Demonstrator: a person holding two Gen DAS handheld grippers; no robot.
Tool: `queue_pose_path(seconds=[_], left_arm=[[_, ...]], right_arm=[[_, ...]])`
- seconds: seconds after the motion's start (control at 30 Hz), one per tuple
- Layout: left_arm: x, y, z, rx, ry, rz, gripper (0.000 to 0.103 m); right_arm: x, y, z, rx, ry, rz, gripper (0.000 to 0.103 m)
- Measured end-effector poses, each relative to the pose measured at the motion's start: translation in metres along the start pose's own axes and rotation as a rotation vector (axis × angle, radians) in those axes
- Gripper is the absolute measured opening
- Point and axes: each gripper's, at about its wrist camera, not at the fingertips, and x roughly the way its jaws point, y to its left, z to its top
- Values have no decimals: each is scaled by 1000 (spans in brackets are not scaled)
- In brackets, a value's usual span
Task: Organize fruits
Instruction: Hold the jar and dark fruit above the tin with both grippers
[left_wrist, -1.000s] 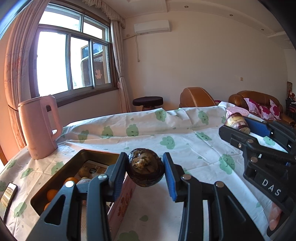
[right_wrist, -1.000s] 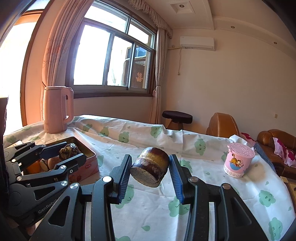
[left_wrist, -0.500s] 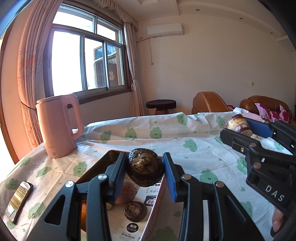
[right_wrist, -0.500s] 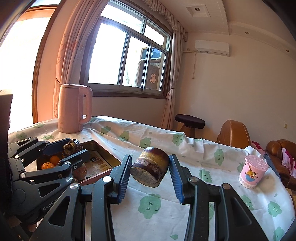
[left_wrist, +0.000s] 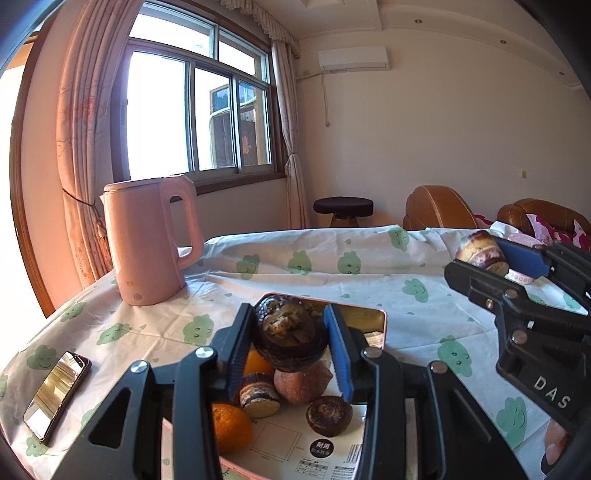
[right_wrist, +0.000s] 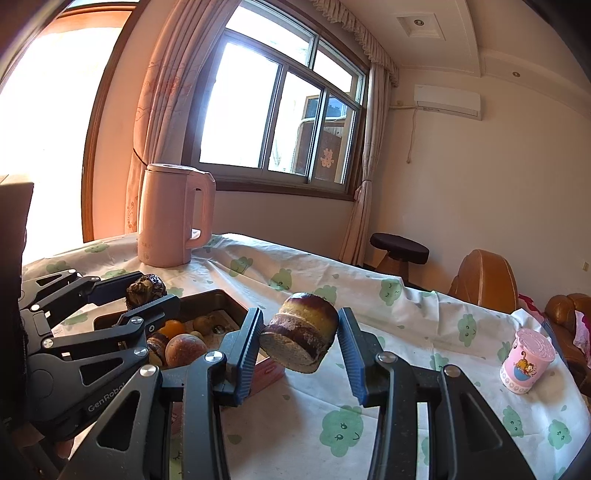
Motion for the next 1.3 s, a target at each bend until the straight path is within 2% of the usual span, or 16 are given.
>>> queue_pose_path(seconds=[0.67,1.3], left_arm=[[7,45,-3,-37,37,72,41],[18,60,-10,-45,80,78,41]], right_arm=[[20,37,10,-40,14,59,44],[44,55,7,-42,74,99,44]])
